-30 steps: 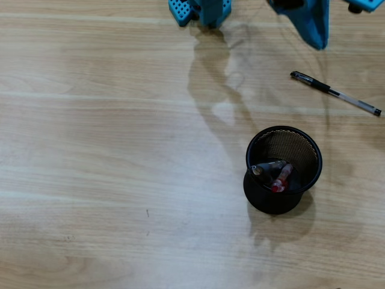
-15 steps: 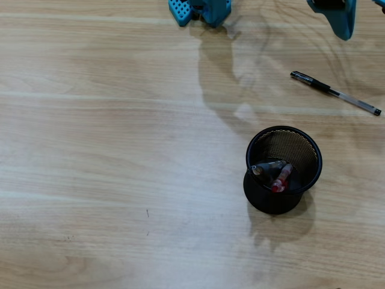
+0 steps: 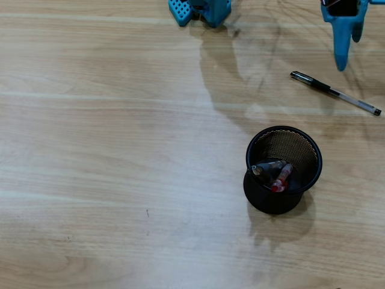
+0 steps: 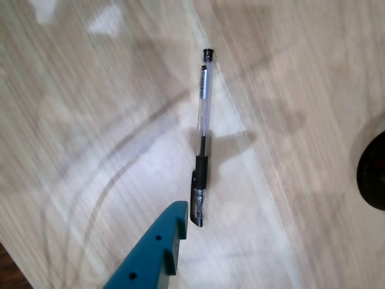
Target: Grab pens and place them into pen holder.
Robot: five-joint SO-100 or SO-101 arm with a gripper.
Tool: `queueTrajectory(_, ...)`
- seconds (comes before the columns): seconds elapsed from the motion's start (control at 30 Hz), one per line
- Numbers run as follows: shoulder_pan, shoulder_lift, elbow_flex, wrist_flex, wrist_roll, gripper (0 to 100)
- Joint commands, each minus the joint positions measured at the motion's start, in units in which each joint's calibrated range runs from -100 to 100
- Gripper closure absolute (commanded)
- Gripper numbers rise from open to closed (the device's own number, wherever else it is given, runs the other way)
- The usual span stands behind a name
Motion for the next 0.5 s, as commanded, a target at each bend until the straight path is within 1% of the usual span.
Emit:
queueTrajectory(0.0, -0.87, 0.89, -1.9, -0.6, -1.49, 62)
queueTrajectory(0.17, -1.51, 5.98, -2.54, -0.87, -2.27, 62)
queueTrajectory(0.3, -2.06, 11.16, -1.99, -6.07, -2.33, 62)
queueTrajectory(0.47, -2.98, 17.11, -1.99, -9.44, -4.58, 63)
